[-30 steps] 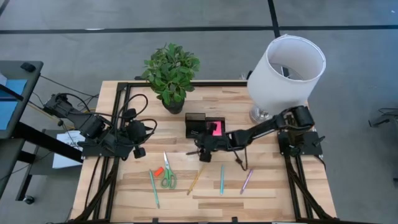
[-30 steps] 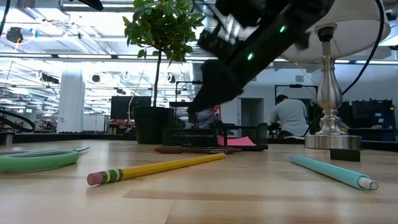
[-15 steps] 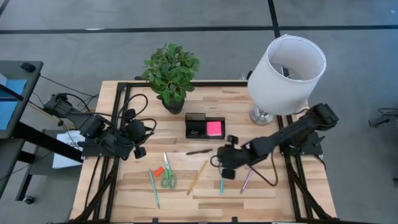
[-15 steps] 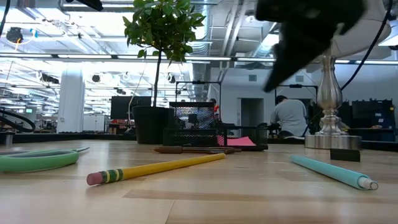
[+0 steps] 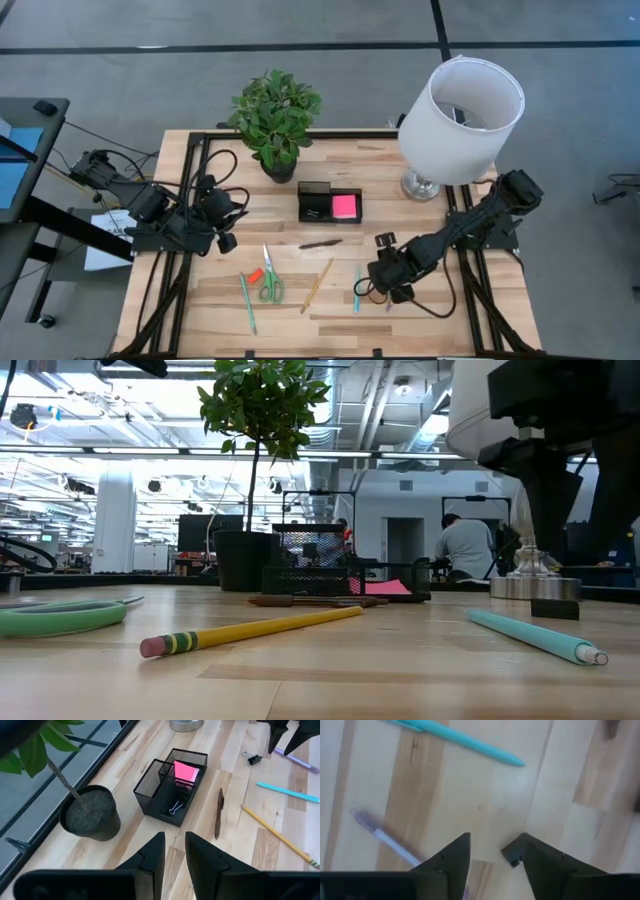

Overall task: Pick and place office supplies into organizer
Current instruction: Put the black binder clip into the black desk organizer

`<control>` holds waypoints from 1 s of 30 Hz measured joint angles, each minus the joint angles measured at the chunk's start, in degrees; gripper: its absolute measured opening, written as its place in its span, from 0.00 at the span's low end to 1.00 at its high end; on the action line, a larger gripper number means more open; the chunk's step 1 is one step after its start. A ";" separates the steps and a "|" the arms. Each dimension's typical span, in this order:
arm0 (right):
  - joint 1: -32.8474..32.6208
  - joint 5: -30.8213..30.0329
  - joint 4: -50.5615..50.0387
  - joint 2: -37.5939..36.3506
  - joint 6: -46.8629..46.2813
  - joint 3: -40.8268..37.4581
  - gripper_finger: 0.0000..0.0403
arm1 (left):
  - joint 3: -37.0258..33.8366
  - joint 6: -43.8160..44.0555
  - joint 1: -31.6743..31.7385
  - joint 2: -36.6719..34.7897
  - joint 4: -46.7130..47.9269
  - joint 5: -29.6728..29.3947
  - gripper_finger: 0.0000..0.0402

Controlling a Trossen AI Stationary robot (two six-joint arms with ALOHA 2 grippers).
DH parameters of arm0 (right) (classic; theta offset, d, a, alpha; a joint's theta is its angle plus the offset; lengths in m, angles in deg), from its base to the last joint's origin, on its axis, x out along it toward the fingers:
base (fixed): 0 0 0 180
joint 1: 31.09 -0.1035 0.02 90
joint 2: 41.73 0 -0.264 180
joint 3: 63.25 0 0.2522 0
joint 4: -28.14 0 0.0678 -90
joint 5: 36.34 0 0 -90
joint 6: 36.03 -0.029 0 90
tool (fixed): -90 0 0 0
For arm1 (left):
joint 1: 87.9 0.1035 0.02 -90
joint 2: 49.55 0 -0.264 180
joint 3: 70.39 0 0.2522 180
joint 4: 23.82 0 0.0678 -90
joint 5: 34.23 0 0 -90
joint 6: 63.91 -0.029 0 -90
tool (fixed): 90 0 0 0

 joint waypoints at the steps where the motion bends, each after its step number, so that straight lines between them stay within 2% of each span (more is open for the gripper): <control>1: 0.10 0.26 0.02 0.00 0.05 0.00 0.45 | 0.01 -0.23 0.00 0.00 0.00 0.00 0.17; 11: 1.53 2.27 -1.96 0.02 7.27 0.00 0.62 | 0.00 -1.32 0.00 0.00 0.03 -0.01 0.17; 13: 1.94 4.11 -1.98 0.02 11.51 0.00 0.63 | 0.02 -1.34 -0.01 0.00 0.03 -0.02 0.17; 18: 2.83 3.81 -2.74 0.02 23.40 0.00 0.63 | 0.02 -1.34 0.00 0.00 0.27 0.00 0.17; 30: 7.57 3.67 -0.99 0.09 27.87 -3.25 0.63 | 0.02 -2.54 -0.01 0.00 0.29 0.00 0.17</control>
